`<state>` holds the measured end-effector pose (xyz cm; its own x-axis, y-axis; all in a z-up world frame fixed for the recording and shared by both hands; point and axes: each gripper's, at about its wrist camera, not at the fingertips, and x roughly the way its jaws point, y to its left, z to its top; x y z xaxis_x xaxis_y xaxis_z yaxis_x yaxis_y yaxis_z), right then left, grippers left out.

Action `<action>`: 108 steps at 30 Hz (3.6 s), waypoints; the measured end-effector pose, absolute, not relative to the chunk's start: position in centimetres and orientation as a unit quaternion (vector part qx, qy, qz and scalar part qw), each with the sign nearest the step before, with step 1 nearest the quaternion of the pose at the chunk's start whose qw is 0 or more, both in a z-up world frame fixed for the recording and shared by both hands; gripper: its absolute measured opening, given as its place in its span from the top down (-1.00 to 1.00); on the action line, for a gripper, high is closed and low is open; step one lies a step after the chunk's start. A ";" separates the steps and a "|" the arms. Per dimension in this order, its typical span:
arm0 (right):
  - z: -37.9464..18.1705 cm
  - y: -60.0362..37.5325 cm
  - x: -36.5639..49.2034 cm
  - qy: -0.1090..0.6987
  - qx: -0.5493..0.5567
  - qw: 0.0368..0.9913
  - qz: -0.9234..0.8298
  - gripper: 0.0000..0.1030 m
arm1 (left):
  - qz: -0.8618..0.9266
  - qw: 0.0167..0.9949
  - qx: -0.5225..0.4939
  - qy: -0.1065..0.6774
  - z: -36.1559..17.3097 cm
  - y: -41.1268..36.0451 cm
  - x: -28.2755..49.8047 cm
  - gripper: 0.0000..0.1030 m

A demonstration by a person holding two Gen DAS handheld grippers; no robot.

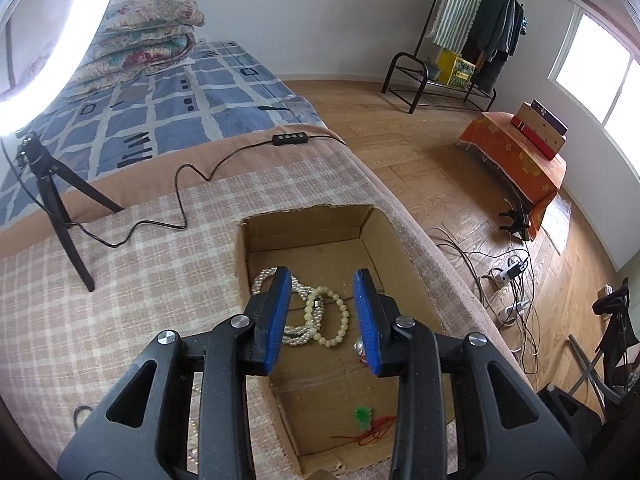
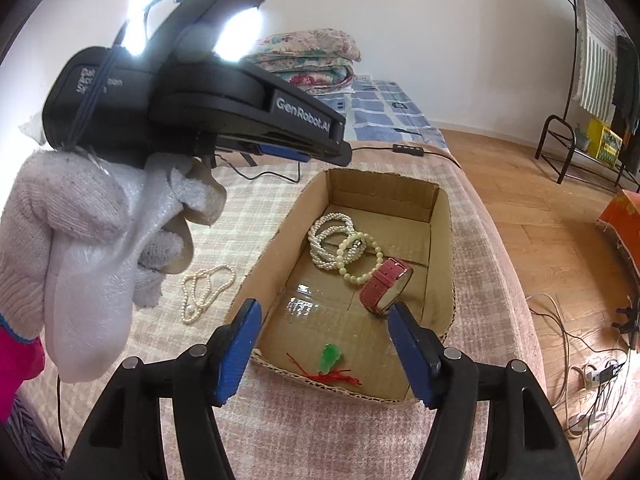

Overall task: Organize jewelry
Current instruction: 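Withdraw both open tools from the box back over the blanket, then grasp the blue bangle with the left tool while the right tool grasps the small pearl necklace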

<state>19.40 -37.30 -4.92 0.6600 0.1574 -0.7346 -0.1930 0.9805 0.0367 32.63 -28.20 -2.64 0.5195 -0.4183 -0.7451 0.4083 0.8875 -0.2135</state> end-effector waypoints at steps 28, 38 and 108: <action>-2.1 -30.1 17.7 0.336 -0.062 0.930 0.134 -0.99 | -0.139 0.901 -0.017 0.410 -0.6 -6.0 26.0 0.07; -2.4 -27.5 19.2 0.337 -0.044 0.925 0.173 -0.79 | -0.111 0.892 -0.038 0.437 -3.7 -0.1 23.9 0.07; -17.0 -17.5 29.8 0.556 -0.085 0.806 0.185 0.75 | -0.057 0.828 -0.014 0.557 -18.6 -0.5 29.1 0.96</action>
